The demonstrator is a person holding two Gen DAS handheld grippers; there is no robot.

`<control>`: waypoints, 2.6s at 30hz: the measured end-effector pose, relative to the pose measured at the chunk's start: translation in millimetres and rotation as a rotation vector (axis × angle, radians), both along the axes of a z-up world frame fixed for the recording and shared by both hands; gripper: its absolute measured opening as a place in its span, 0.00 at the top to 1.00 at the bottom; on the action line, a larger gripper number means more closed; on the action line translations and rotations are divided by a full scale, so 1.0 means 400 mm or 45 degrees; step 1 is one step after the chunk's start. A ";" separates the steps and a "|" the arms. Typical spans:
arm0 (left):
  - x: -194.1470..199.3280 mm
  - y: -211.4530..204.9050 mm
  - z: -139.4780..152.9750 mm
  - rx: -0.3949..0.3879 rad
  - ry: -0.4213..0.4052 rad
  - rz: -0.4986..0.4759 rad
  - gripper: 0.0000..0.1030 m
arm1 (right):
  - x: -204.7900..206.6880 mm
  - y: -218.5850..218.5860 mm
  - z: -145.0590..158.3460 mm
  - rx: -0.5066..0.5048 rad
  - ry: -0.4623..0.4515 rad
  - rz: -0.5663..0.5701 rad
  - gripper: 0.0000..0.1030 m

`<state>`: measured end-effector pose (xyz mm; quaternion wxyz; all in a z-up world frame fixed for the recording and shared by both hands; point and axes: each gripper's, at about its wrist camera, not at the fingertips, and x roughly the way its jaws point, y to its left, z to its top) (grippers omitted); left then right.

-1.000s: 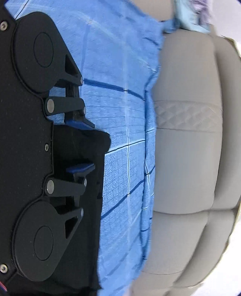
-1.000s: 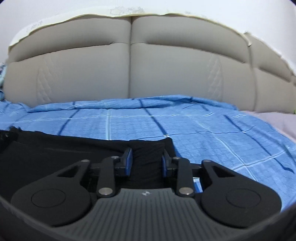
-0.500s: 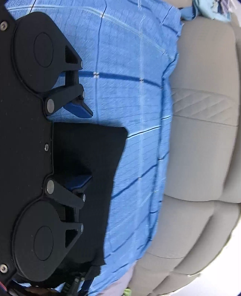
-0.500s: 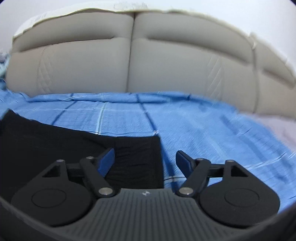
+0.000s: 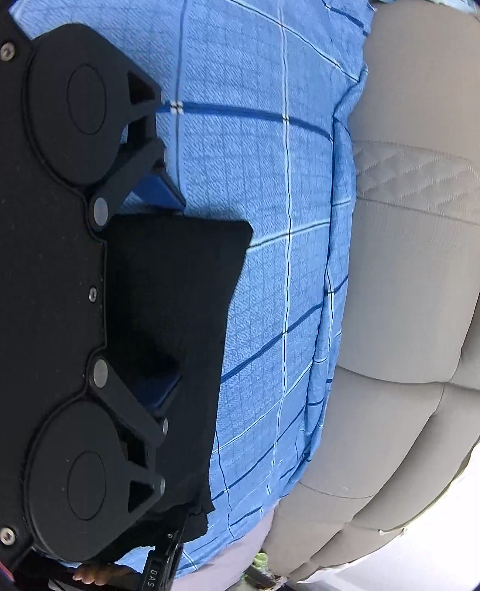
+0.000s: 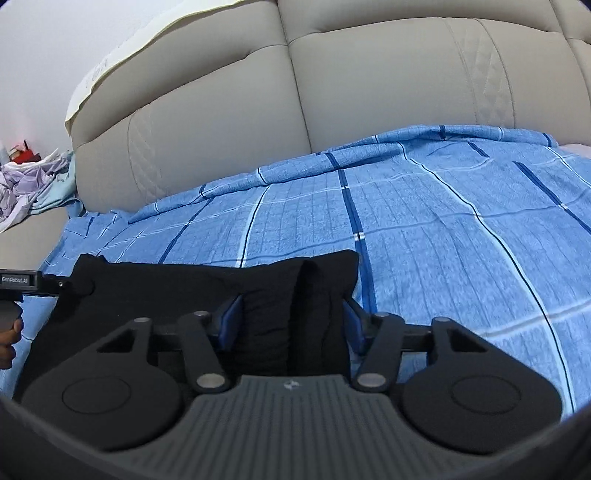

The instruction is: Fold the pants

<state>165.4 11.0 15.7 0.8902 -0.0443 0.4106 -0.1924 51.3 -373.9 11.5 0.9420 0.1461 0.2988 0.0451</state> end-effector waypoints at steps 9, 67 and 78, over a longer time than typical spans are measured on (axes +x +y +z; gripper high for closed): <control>0.003 -0.054 -0.010 0.123 -0.036 0.010 0.04 | 0.002 -0.006 -0.009 0.041 -0.016 -0.001 0.46; -0.010 -0.045 0.059 0.498 -0.296 0.432 0.15 | 0.227 0.251 0.074 -0.580 -0.132 -0.196 0.13; -0.134 -0.046 0.011 0.473 -0.251 0.434 0.15 | 0.099 0.288 0.096 -0.496 -0.144 -0.083 0.11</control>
